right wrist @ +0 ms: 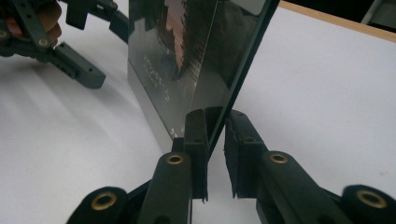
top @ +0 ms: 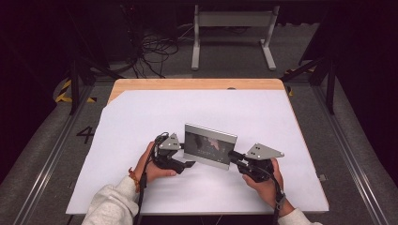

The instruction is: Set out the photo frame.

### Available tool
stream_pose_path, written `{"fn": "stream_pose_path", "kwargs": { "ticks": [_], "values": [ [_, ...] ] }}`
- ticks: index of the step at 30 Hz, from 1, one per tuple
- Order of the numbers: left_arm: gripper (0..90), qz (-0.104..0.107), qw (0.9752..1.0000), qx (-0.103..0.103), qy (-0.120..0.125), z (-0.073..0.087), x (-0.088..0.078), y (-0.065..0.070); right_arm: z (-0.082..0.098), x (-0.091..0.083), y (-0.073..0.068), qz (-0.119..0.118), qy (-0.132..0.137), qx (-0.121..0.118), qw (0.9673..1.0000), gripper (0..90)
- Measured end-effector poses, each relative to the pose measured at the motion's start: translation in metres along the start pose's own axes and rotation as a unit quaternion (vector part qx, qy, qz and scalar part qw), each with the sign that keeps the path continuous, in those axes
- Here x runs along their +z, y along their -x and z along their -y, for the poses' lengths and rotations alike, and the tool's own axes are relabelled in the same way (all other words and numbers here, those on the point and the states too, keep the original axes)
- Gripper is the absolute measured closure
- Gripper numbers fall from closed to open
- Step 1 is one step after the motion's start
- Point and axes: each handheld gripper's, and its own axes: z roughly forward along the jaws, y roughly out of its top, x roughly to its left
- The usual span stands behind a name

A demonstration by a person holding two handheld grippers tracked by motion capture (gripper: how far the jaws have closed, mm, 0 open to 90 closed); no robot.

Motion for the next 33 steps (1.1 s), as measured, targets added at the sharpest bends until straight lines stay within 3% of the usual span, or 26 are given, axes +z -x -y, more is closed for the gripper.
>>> {"fn": "stream_pose_path", "kwargs": {
  "ticks": [2,5,7,8,10,15,33],
  "values": [
    [27.6,-0.007,0.9999,-0.005,0.014,-0.001,0.001,-0.001,0.001,0.001,0.000,0.000,-0.006,0.002,1.0000,78.4],
    [33.6,-0.003,0.9999,-0.002,0.016,-0.003,0.005,-0.001,0.003,0.004,-0.001,-0.005,-0.011,0.003,0.9999,79.0],
    [35.9,-0.020,0.9998,0.005,0.008,-0.004,0.007,0.001,0.004,0.005,-0.003,0.000,-0.010,0.000,1.0000,78.8],
    [42.3,-0.031,0.9995,0.009,0.004,-0.004,0.006,0.000,0.004,0.006,-0.003,0.002,-0.008,0.001,1.0000,78.8],
    [51.9,-0.033,0.9994,0.001,0.006,-0.002,0.004,-0.002,0.004,0.006,-0.002,0.000,-0.007,0.002,1.0000,78.9],
    [59.4,-0.042,0.9991,0.000,0.002,-0.001,0.002,-0.002,0.002,0.008,0.001,0.002,-0.008,0.005,1.0000,78.2],
    [64.7,-0.060,0.9981,-0.005,-0.012,0.005,0.002,0.006,-0.003,0.019,0.013,0.003,-0.008,0.010,0.9999,75.2]
  ]
}}
